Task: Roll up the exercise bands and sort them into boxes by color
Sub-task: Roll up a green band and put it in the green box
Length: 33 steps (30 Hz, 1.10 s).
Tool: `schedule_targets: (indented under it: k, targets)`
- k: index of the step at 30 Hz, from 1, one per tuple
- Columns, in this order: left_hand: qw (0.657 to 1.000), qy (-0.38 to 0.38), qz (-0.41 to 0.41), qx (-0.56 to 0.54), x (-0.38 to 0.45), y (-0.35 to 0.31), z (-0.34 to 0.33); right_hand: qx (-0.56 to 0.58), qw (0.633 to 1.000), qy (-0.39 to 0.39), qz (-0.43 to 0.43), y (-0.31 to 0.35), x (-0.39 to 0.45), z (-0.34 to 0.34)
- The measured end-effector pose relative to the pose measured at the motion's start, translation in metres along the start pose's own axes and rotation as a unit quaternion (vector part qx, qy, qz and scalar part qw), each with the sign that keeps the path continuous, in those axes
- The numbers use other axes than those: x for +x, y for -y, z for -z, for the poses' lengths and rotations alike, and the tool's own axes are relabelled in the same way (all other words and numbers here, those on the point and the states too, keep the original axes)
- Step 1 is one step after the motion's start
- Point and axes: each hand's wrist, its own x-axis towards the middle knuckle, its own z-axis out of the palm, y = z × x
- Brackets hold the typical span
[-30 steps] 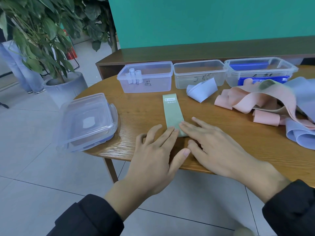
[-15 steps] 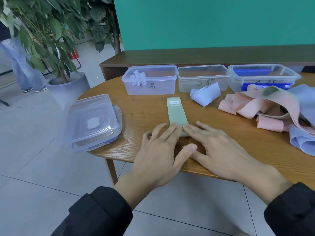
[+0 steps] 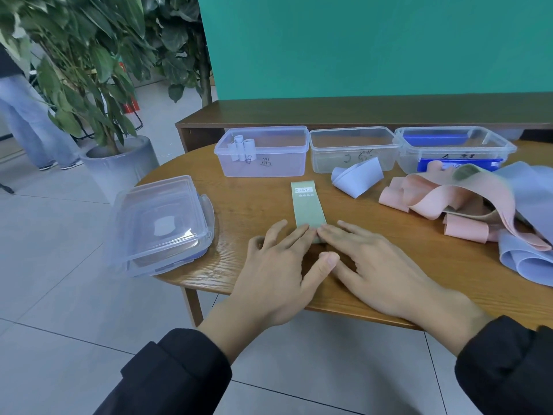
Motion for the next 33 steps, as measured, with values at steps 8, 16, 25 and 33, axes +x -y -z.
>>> schedule_targets:
  k: [8,16,25,33]
  targets:
    - [1.000,-0.029,0.008,0.001,-0.002,0.000,0.000,-0.020,0.999,0.027,0.007,-0.010,0.016,-0.002]
    - [1.000,0.005,0.024,-0.007,0.008,0.005,0.003,0.020,1.000,-0.002,0.014,-0.010,0.017,-0.002]
    - [0.999,-0.017,0.027,-0.026,0.021,0.003,0.003,0.007,1.000,0.010,0.017,-0.021,0.037,-0.003]
    - [0.999,0.004,0.041,-0.019,0.034,0.009,0.002,0.032,0.999,-0.027,0.021,-0.021,0.041,-0.001]
